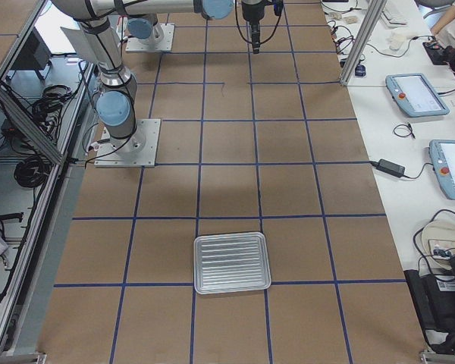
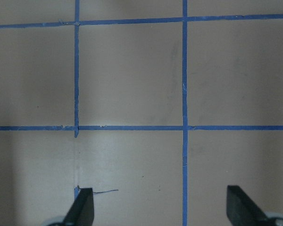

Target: Place bearing gear from tray to pile

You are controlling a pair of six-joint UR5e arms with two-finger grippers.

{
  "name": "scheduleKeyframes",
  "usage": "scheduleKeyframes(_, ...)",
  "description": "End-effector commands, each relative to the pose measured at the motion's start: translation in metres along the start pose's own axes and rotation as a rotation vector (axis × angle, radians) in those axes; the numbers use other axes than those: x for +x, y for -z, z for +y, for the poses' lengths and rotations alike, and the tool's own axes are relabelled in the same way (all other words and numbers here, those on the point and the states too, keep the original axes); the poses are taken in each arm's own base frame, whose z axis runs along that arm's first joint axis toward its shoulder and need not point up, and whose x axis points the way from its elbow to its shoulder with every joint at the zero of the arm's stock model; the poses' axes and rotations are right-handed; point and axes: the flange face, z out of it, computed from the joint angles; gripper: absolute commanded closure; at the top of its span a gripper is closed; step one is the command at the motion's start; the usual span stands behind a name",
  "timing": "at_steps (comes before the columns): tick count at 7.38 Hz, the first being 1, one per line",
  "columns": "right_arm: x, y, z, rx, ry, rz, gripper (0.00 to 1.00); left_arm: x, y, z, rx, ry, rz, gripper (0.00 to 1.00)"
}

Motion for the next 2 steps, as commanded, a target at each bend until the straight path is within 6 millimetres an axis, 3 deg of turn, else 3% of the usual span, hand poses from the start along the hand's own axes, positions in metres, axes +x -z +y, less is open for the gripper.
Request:
scheduleKeyframes(1,0.0000,0.0006,0.0005,0.001,0.000,0.000,0.00,-0.0003,0.0006,0.0011,-0.003,0.000,0.009,0.00)
scheduleKeyframes(2,0.0000,0.0004,0.0006,0.000,0.000,0.000,0.00,-0.0019,0.0005,0.0010,-0.004,0.003,0.008,0.00)
